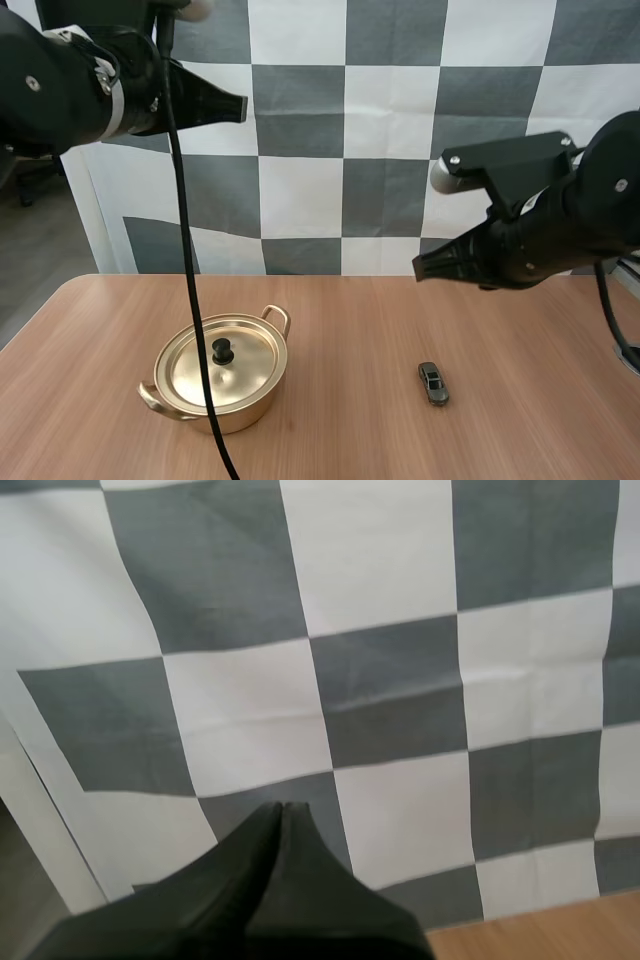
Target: Open the pot, put the car inside, and close it
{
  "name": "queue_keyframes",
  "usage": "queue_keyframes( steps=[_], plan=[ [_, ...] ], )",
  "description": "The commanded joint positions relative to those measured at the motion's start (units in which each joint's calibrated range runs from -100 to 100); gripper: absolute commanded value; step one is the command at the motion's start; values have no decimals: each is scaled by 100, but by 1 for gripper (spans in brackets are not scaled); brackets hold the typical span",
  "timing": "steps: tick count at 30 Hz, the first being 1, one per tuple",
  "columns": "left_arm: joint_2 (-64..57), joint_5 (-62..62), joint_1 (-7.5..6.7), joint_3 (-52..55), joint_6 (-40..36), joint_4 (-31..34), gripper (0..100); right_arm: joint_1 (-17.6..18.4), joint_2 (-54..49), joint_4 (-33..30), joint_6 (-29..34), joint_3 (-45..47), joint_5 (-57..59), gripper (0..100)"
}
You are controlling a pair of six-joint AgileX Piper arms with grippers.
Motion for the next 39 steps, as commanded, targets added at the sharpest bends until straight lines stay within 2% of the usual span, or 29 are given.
queue_keyframes(
  steps=[1,8,16,20,28,30,33,36,39],
  plan=[
    [-4,5289,-2,1182,44,26,0,-1,-5,940,-17,277,70,0],
    [-4,5289,-2,1871,33,187,0,-1,-5,940,-29,293,37,0],
    [-4,5289,-2,1870,11,219,0,-1,-5,666,-29,293,-332,0],
    [-4,5289,-2,1870,-307,294,0,-1,-5,482,-29,293,-419,0],
    [7,4996,-2,1846,-48,497,1,-1,-5,458,-29,293,-419,0],
    [7,4855,-2,1823,18,641,9,-1,-5,458,-29,293,-419,0],
    [7,4776,-2,1751,214,782,28,-1,-5,481,-29,293,-419,0],
    [7,4776,-2,1740,362,757,49,-1,-5,521,-29,293,-419,0],
    [7,4935,-2,1740,306,756,79,-1,-5,533,-29,293,-419,0]
  ],
)
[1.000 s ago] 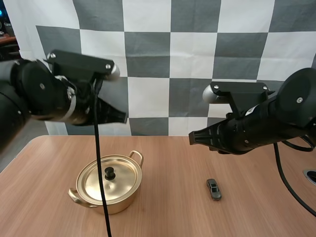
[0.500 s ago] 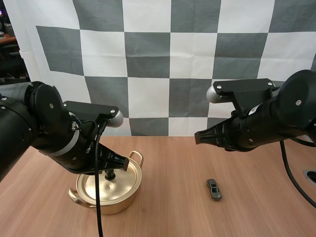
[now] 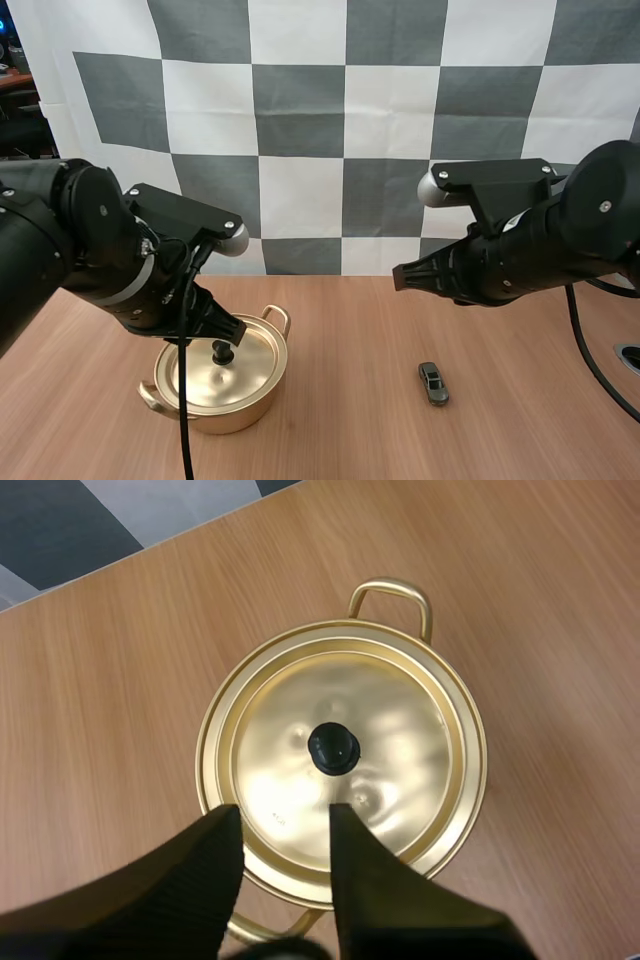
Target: Open the pot, put the car inside, and close it
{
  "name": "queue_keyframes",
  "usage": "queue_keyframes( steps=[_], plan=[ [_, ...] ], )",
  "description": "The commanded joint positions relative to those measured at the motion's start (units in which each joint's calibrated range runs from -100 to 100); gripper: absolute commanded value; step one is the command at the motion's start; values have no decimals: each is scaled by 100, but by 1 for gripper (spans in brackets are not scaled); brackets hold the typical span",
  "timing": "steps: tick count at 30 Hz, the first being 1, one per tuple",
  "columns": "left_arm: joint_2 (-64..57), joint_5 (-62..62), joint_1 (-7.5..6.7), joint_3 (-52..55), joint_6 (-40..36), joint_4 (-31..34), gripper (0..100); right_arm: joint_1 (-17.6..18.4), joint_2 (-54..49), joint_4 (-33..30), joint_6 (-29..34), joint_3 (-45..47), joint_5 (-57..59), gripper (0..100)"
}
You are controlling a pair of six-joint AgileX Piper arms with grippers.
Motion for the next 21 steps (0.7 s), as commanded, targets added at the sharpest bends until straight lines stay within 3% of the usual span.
queue_keyframes(
  steps=[1,4,21],
  plan=[
    [7,46,-2,-11,-56,-9,88,-1,-5,1,8,4,10,0],
    [-5,40,-2,-11,-37,-9,99,-1,-5,1,8,4,10,0],
    [185,-93,-2,-42,98,-427,100,-1,-5,11,8,4,254,0]
  ],
)
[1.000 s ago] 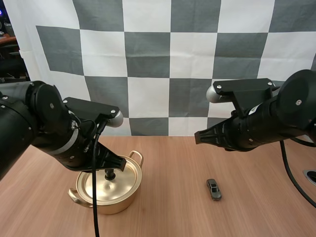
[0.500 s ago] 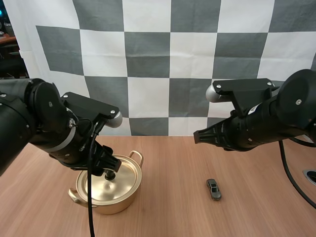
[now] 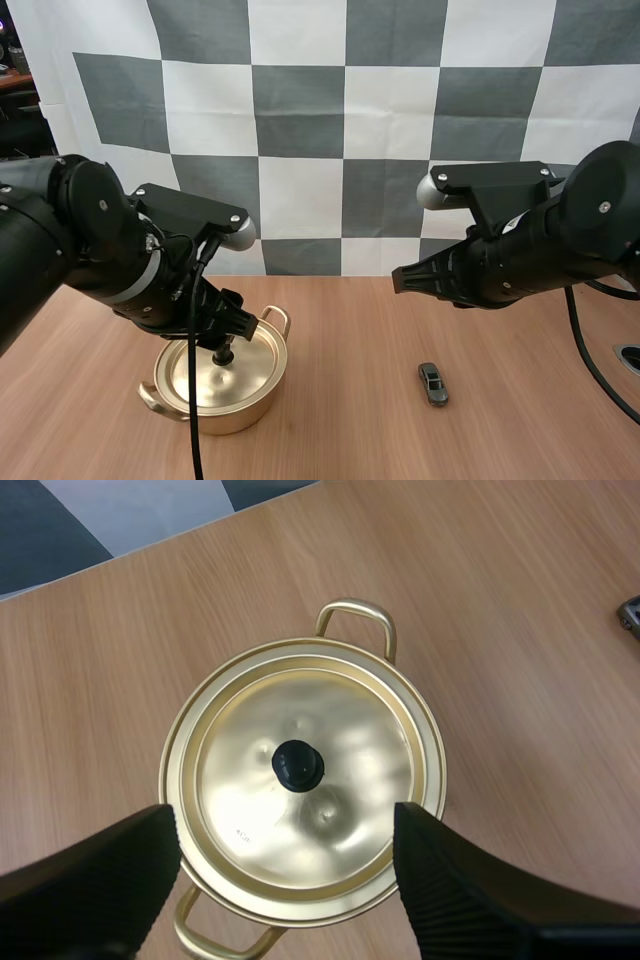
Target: Open the pot, put the car inside, and close it
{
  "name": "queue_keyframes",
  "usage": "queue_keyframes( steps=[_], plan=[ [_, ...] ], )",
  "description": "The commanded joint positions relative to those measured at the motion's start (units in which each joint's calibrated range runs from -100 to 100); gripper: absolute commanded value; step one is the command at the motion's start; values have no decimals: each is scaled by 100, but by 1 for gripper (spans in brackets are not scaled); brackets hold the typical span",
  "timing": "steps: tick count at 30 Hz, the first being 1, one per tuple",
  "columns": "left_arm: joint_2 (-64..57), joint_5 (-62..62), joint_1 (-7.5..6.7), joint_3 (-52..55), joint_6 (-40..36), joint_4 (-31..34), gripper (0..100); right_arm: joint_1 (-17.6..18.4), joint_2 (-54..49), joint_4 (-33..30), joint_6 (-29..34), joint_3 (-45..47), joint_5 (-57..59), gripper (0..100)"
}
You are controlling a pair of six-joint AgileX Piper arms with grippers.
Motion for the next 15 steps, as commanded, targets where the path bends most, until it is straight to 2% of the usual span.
queue_keyframes(
  steps=[1,6,12,15],
  plan=[
    [153,34,-2,-1,50,3,100,-1,-5,28,8,4,107,0],
    [538,-207,-2,-1,70,-34,100,-1,-5,38,8,4,209,0],
    [909,-1783,-2,-1,41,-107,100,-1,-5,38,8,4,345,0],
    [1014,-2003,-2,-1,67,-148,100,-1,-5,38,8,4,355,0]
  ],
)
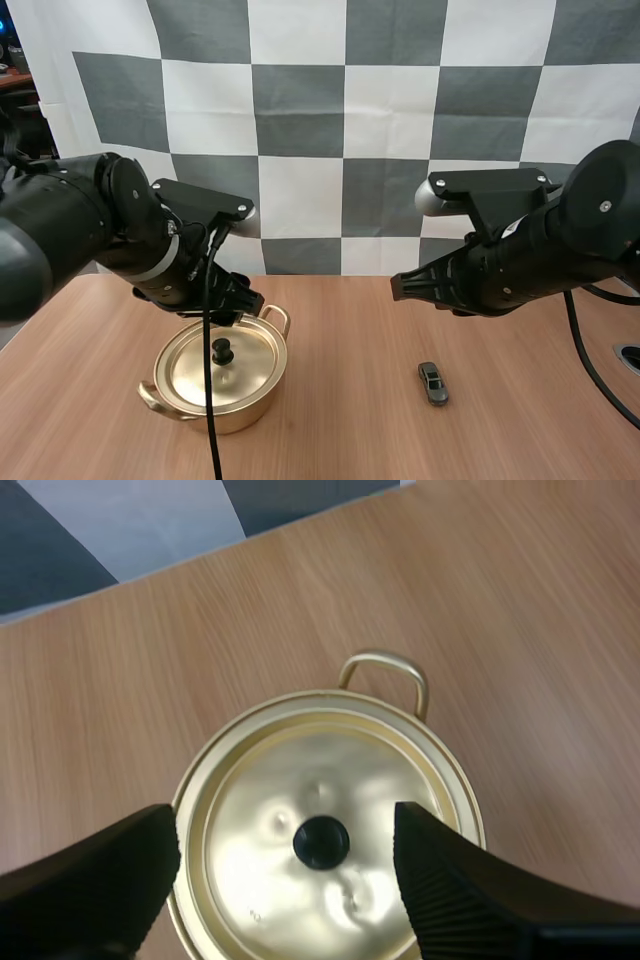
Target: Open the pot, put the car inside, and close it
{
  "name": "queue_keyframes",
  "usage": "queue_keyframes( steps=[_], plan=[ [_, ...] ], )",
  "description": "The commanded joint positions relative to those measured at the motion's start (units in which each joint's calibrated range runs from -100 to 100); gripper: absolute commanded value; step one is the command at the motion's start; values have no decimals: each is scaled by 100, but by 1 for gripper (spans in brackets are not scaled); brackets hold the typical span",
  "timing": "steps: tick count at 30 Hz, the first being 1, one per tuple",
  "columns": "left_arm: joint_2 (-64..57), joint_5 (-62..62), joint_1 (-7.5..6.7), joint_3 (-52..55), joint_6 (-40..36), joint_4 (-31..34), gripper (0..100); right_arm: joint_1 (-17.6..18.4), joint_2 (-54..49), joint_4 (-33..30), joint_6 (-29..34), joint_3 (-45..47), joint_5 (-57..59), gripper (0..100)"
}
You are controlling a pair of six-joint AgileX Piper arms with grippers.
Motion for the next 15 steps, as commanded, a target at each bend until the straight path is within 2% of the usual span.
queue_keyframes(
  steps=[1,15],
  plan=[
    [76,-235,-2,-1,43,-5,100,-1,-5,-3,8,4,7,0],
    [1155,56,-2,-1,127,-94,100,-1,-5,-3,8,4,7,0]
  ],
)
